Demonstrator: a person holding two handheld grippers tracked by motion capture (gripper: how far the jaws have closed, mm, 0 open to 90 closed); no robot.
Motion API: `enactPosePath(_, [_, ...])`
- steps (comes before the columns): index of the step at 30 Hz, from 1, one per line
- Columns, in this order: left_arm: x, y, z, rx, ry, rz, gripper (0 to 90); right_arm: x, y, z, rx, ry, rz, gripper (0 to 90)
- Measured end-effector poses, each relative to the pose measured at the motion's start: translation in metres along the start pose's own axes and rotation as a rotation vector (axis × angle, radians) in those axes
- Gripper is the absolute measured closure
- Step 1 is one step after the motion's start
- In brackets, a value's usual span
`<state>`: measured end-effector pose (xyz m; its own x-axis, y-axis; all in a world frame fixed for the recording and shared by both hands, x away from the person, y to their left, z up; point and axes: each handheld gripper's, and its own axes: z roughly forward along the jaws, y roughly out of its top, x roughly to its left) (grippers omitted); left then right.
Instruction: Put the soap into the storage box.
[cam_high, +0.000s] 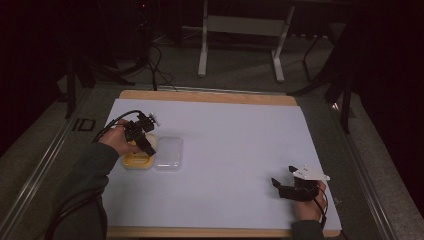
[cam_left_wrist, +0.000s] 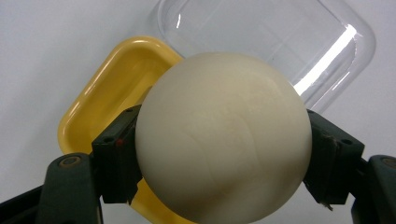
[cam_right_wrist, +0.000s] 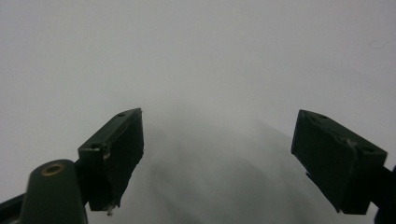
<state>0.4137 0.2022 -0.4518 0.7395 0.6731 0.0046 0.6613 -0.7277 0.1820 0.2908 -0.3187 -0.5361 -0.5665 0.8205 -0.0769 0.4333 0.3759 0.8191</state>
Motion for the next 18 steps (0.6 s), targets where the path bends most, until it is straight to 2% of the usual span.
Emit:
enactPosePath(8, [0.0034,-0.0036,0.0029,0.006,0.009,-0.014,25.4,0.0,0.0,0.0,0.0,0.0,0.0,17.0])
enactPosePath(18, [0.0054,-0.007,0.006,0.021,0.017,0.0,25.4,0.0001,0.0,0.0,0.0,0.0,-0.002,17.0])
